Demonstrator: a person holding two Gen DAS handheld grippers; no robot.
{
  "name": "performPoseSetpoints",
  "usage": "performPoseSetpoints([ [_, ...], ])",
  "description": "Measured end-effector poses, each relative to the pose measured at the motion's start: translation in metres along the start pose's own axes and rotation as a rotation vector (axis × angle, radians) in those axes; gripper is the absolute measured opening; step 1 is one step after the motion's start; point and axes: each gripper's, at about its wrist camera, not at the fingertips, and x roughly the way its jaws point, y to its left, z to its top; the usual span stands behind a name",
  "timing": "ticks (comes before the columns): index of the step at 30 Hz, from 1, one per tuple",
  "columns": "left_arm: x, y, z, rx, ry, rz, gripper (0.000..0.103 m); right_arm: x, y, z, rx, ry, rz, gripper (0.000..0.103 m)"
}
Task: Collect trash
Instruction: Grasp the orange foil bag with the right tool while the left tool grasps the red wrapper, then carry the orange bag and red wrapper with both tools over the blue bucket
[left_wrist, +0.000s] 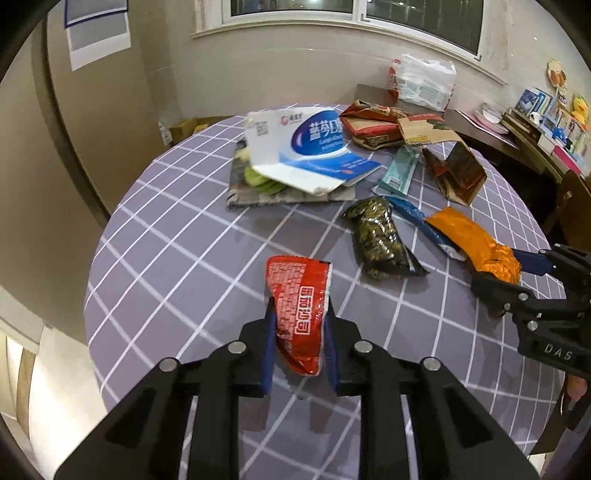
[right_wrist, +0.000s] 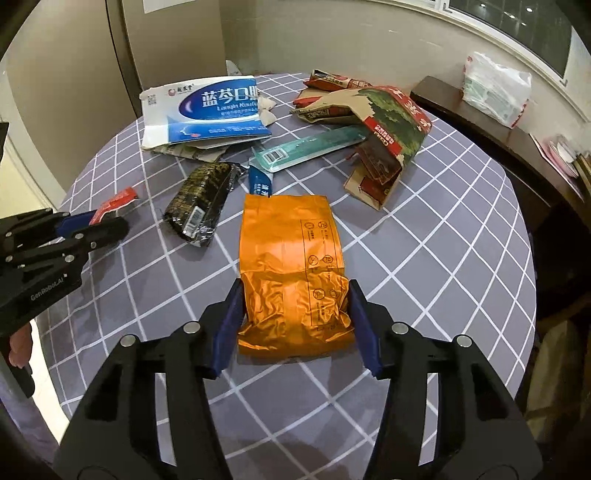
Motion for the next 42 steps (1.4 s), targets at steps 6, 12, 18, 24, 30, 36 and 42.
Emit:
performPoseSetpoints([
  [6, -0.017, 0.009, -0.014, -0.028, -0.015, 0.008, 0.021, -0.014, 0.014, -0.003, -0.006, -0.023, 0.010, 0.054],
  [12, -0.038, 0.023, -0.030, -0.059, -0.043, 0.029, 0.021, -0.025, 0.040, -0.007, -0.036, -0.043, 0.037, 0.054],
  [18, -0.060, 0.046, -0.048, -0.111, -0.061, 0.066, 0.021, -0.030, 0.072, -0.009, -0.085, -0.056, 0.079, 0.054],
  [24, -0.086, 0.081, -0.072, -0.189, -0.081, 0.132, 0.021, -0.033, 0.110, -0.007, -0.153, -0.071, 0.130, 0.054],
  [30, -0.108, 0.114, -0.097, -0.269, -0.086, 0.197, 0.022, -0.035, 0.154, -0.006, -0.233, -0.073, 0.195, 0.054],
  [36, -0.124, 0.147, -0.123, -0.351, -0.078, 0.269, 0.022, -0.035, 0.199, -0.005, -0.297, -0.071, 0.246, 0.054],
  [42, -0.133, 0.173, -0.148, -0.435, -0.058, 0.328, 0.022, -0.034, 0.244, -0.001, -0.377, -0.070, 0.295, 0.054],
])
